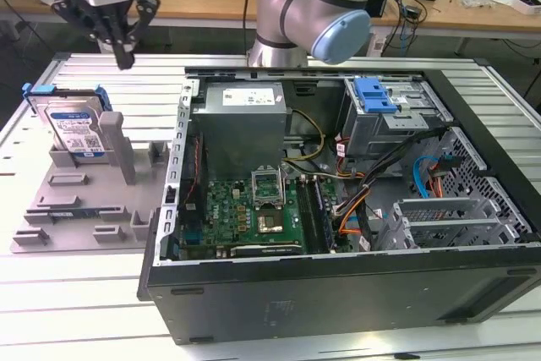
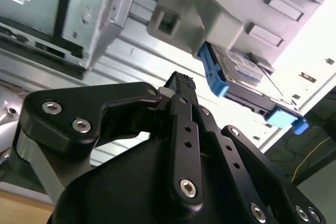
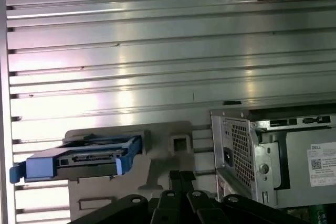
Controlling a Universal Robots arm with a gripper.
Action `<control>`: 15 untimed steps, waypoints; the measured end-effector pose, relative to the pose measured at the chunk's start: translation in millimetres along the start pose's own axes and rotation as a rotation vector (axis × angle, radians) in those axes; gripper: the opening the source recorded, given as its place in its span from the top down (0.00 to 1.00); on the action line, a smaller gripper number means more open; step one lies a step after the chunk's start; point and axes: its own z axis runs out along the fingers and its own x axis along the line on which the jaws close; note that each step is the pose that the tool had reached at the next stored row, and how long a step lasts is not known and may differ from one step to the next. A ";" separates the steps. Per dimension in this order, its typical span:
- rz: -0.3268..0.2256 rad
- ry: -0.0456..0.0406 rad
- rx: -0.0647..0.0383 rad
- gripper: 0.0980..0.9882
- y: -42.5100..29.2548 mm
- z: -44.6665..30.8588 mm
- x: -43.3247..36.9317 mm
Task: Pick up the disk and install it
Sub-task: 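Reach for the disk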
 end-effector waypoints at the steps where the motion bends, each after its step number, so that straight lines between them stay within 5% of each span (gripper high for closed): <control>1: 0.000 0.0001 0.000 0.99 1.1 0.5 5.1; 10: 0.000 0.0041 0.000 0.99 8.8 3.9 48.2; 15: 0.000 0.0066 0.001 0.99 9.3 4.1 51.5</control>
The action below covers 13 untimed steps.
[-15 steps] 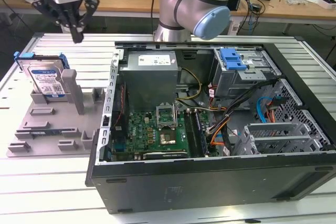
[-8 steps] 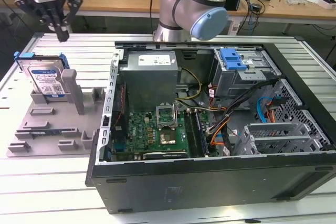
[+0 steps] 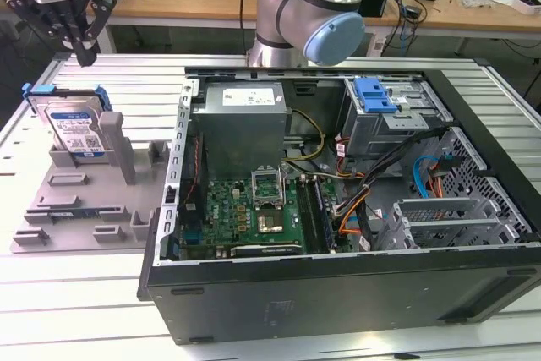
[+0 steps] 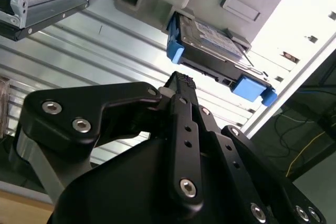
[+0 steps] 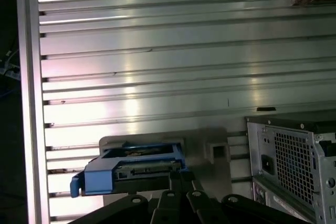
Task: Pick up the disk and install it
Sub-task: 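Reach for the disk, then pick up the disk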
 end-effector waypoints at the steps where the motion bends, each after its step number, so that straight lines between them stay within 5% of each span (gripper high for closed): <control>1: 0.000 0.0000 0.000 0.99 0.0 0.0 0.0; 13: 0.000 0.0002 0.000 0.99 0.0 0.0 0.0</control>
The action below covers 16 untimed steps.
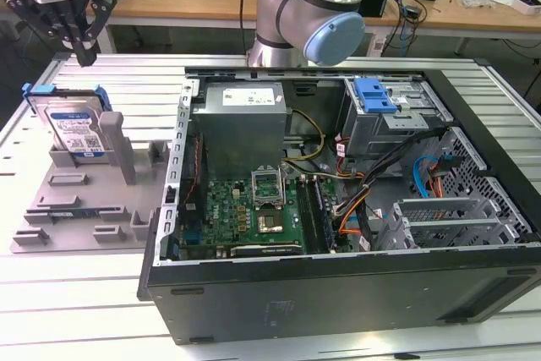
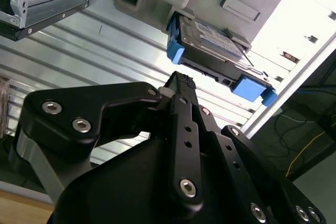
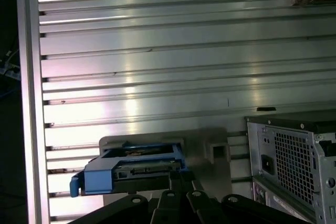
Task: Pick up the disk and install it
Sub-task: 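Pick up the disk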
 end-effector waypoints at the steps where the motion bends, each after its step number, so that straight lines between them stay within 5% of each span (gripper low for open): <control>1: 0.000 0.0000 0.000 0.99 0.0 0.0 0.0; 8: -0.110 0.0049 -0.001 0.99 -0.1 1.2 0.2; 11: -0.181 0.0081 -0.002 0.99 -0.1 2.1 0.2; 13: -0.292 0.0129 -0.003 0.99 -0.1 2.2 0.2; 16: -0.345 0.0152 -0.004 0.98 -0.1 2.2 0.3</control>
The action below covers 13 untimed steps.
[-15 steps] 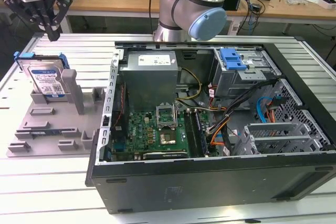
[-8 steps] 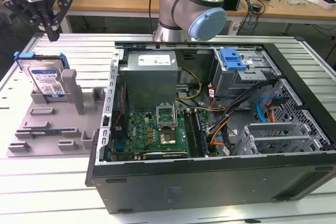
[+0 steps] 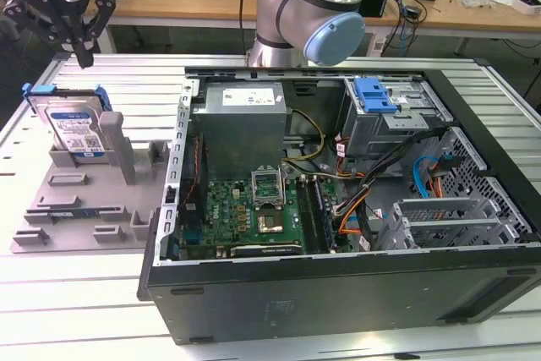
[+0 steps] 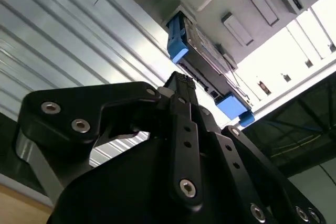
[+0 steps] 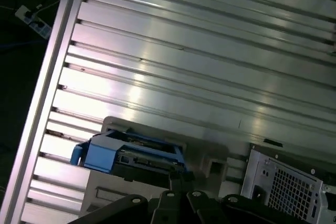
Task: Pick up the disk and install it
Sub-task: 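Pick up the disk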
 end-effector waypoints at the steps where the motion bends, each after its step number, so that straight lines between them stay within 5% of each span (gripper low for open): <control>1: -0.019 0.0006 0.000 0.92 0.0 0.0 0.0; 7: -0.118 0.0013 0.000 0.57 -0.3 0.0 0.1; 13: -0.251 0.0032 -0.001 0.57 -0.3 0.4 0.2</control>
